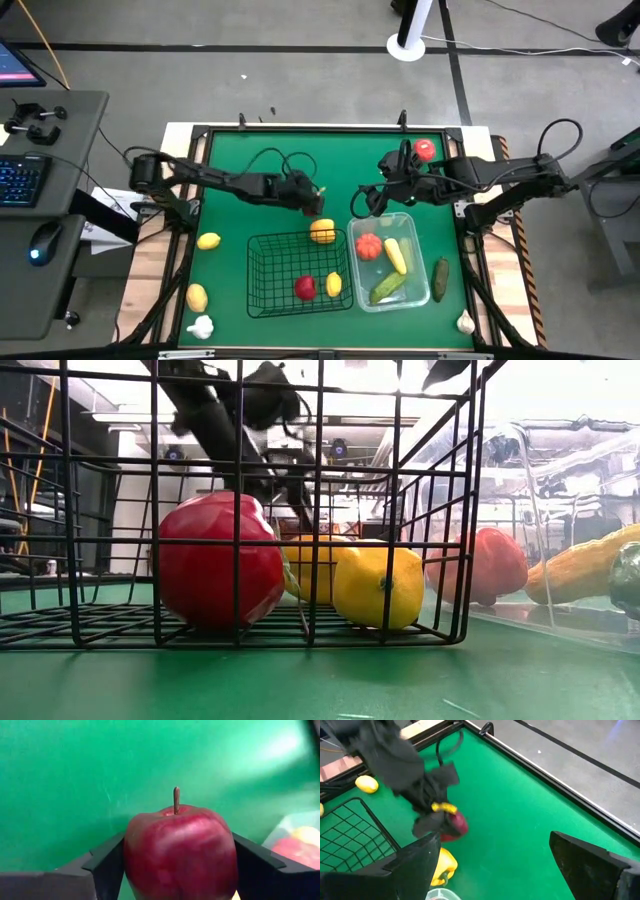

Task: Sort produce into baskets
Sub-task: Put the apple into the black basket

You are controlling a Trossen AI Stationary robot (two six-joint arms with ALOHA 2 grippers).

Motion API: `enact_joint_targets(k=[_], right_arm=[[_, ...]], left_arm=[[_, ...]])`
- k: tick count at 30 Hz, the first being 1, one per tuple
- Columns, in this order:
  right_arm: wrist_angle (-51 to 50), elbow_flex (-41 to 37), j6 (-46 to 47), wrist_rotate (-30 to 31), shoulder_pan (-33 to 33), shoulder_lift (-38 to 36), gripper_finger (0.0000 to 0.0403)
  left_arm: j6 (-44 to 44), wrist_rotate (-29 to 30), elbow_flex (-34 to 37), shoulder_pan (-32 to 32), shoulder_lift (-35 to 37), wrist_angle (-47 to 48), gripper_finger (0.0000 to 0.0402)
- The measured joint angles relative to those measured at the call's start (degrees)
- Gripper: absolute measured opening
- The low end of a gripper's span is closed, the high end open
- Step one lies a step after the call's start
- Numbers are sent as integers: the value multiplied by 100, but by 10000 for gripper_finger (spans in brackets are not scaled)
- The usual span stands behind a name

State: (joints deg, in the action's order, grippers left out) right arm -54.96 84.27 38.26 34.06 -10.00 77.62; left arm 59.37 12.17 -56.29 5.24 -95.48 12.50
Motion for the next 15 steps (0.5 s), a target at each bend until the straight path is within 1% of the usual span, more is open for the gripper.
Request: enact_joint_targets(k=[4,9,12,15], right_arm=[[50,0,-192,44,0,-2,365],[33,0,-473,42,-1,-66,365],[-52,0,-575,38,-28,-247,365],[-197,0,-569,38,-74,-520,365]], left_arm=[[-955,393,-5,44,920,137,266],[-2181,489,-11,-144,2014,-61,271],[-2574,338,-14,-426,2385,-398,271],[-2807,220,-17,-755,2450,-820,271]])
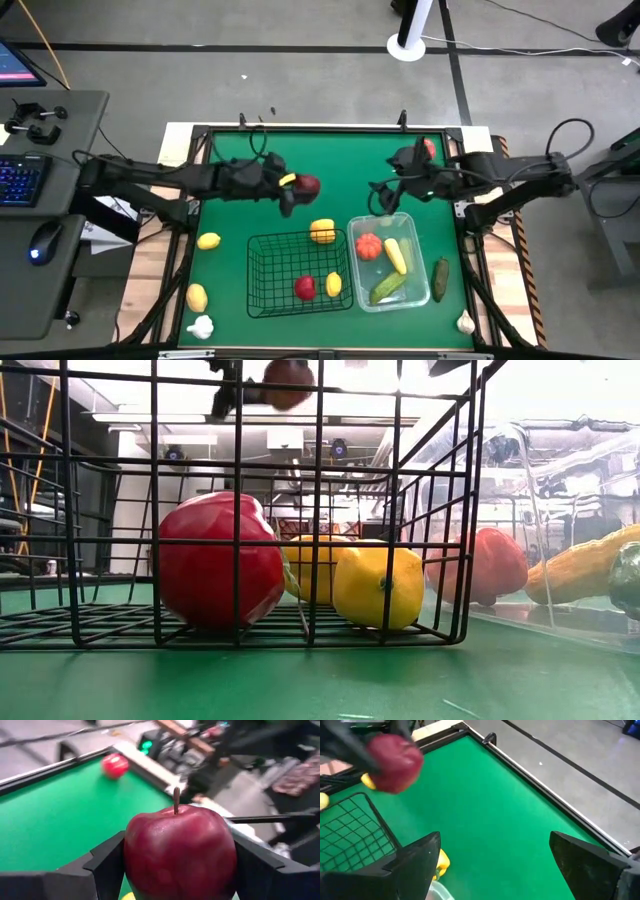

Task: Sort produce into baskets
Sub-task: Put the apple into the black basket

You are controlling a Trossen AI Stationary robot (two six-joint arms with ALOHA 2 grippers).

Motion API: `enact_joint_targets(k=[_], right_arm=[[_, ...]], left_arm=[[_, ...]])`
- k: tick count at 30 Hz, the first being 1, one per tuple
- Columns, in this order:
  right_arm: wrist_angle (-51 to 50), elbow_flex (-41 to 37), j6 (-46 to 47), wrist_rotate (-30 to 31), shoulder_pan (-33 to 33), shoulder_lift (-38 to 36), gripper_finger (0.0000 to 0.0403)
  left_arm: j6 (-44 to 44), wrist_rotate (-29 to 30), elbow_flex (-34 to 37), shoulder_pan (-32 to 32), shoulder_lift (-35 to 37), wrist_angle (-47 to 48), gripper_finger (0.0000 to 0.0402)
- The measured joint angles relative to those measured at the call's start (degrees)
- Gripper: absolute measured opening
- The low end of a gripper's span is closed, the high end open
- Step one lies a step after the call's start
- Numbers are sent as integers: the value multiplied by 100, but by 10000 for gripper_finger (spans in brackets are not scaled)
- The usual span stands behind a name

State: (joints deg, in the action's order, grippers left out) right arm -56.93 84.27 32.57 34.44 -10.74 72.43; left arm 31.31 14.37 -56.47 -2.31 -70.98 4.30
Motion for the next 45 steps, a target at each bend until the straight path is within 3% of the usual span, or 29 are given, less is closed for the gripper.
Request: enact_joint_targets(k=[7,11,19,24,32,37,41,45], right_arm=[[-61,0,324,66,-31,-579,365],[-2,0,344,32,-29,-733,365],[60,0,42,-597,-29,-714,365],[67,0,40,-601,-29,-597,365],[93,0,219,-810,-29,-244,365],[107,0,499,-1001,-29,-43,365],[109,0,815,-1038,-29,2,365],[105,0,1098,-1073,-29,-9,365]], left_arm=[[-114,-112,2,-391,-746,-1563,271],[131,-624,2,-411,-1200,-2269,271],[688,-2540,2,-445,-946,-1826,271],[765,-3020,1,-733,-357,-1009,271],[917,-2814,0,-1462,411,735,271],[896,-2226,78,-2053,548,896,271],[903,-1790,553,-2367,532,223,271],[1063,-1762,1417,-2410,525,-1280,271]])
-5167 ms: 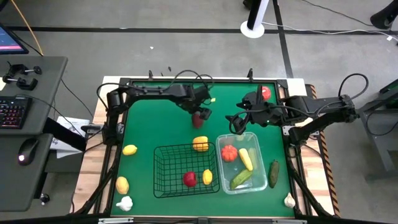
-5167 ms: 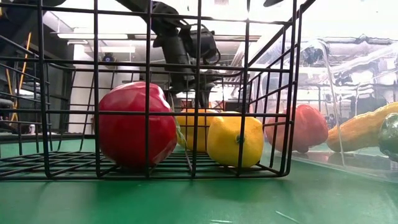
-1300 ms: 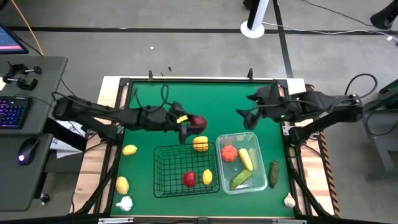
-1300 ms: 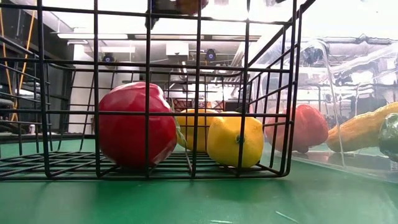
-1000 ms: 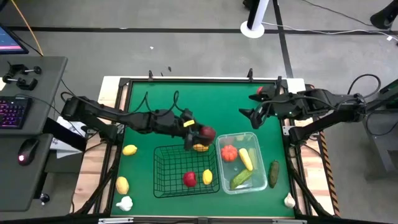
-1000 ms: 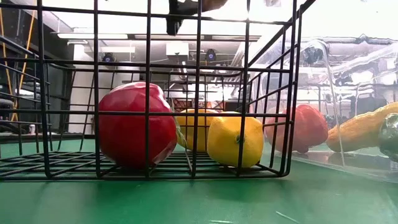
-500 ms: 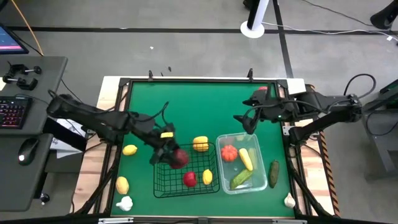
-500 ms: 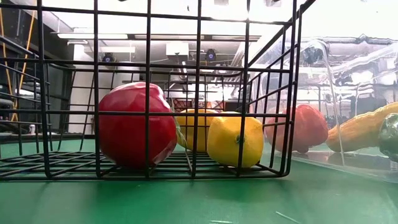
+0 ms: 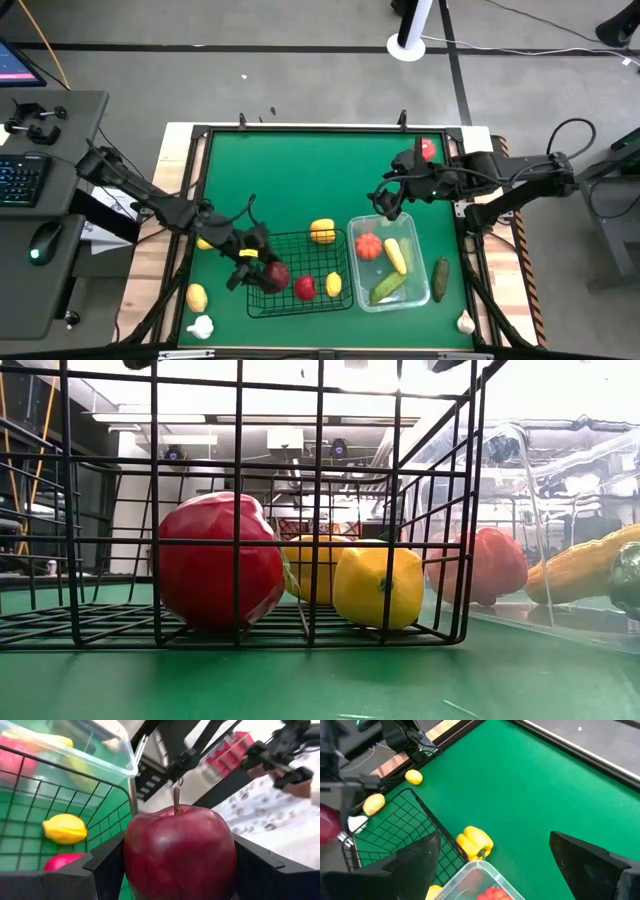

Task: Sort produce into baskets
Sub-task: Put the apple into the black basket

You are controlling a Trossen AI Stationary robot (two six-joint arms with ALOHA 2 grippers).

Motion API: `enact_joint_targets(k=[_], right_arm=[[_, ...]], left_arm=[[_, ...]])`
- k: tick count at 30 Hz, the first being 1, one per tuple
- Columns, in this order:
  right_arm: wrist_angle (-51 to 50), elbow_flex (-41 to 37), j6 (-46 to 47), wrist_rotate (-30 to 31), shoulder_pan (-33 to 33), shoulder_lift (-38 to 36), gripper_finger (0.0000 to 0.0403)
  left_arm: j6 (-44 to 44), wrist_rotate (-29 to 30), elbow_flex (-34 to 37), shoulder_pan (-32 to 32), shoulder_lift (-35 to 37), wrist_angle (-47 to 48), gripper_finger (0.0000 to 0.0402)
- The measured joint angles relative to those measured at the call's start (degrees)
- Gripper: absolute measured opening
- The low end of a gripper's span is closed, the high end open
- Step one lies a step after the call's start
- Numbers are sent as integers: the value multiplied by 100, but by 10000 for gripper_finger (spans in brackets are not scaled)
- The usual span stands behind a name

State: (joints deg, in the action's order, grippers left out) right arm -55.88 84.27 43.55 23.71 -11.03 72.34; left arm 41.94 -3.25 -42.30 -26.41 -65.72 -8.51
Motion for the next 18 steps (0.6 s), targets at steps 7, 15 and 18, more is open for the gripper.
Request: enact_joint_targets(k=[7,15,18], right_arm=[[-17,0,7,-46,0,-7,365],[-419,0,-379,-64,0,-7,365],[-669,0,-556,-117,0,-7,365]], left_arm=[[410,313,790,288,1,-1825,271],[-370,544,788,238,-4,-1271,276],[-692,753,788,233,-1,-1289,283]])
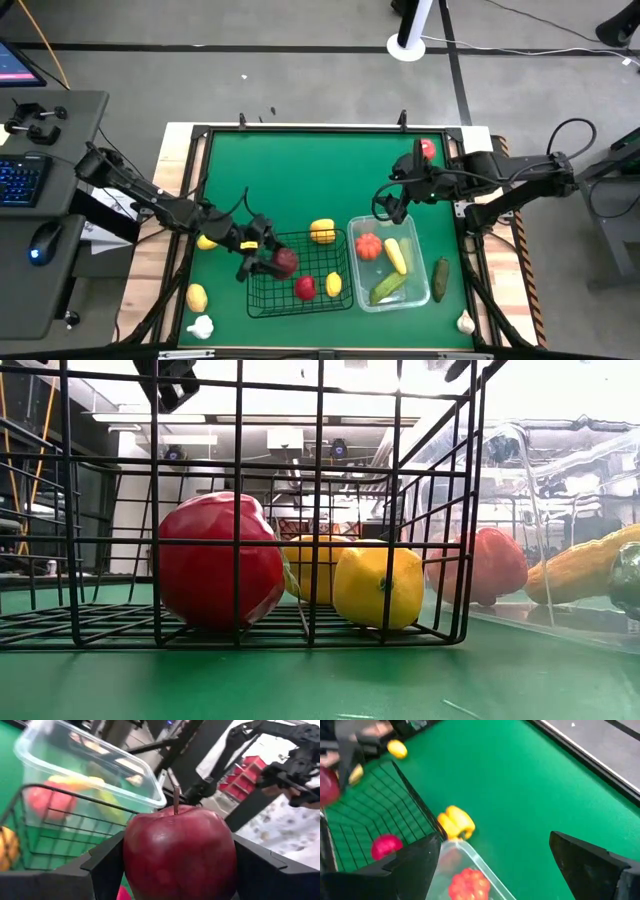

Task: Sort produce into baskets
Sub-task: Put the apple into the black basket

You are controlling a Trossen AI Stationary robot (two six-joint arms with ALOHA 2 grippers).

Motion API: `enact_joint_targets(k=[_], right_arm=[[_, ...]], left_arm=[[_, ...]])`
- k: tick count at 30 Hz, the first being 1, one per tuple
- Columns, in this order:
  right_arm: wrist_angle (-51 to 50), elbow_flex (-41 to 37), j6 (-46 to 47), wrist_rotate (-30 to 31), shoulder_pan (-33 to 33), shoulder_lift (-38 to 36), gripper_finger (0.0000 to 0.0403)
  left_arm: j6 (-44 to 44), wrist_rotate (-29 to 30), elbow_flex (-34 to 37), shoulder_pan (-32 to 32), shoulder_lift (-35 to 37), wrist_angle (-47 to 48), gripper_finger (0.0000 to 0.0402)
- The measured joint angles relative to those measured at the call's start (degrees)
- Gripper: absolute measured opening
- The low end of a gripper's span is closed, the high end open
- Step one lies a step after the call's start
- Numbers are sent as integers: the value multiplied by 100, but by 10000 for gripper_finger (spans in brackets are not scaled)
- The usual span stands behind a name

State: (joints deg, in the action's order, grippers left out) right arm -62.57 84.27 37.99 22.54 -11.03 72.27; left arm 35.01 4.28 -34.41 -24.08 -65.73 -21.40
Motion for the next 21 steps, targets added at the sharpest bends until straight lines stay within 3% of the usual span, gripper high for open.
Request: enact_joint_targets(k=[10,16,21], right_arm=[[-34,0,-966,-160,-142,11,365],[165,0,-1300,-203,-227,11,365],[184,0,-1260,-406,-254,13,365]], left_arm=[[-1,1022,-4,0,0,1,286],[393,1777,-435,-33,-47,1147,286],[542,2054,-630,-33,-107,819,287]])
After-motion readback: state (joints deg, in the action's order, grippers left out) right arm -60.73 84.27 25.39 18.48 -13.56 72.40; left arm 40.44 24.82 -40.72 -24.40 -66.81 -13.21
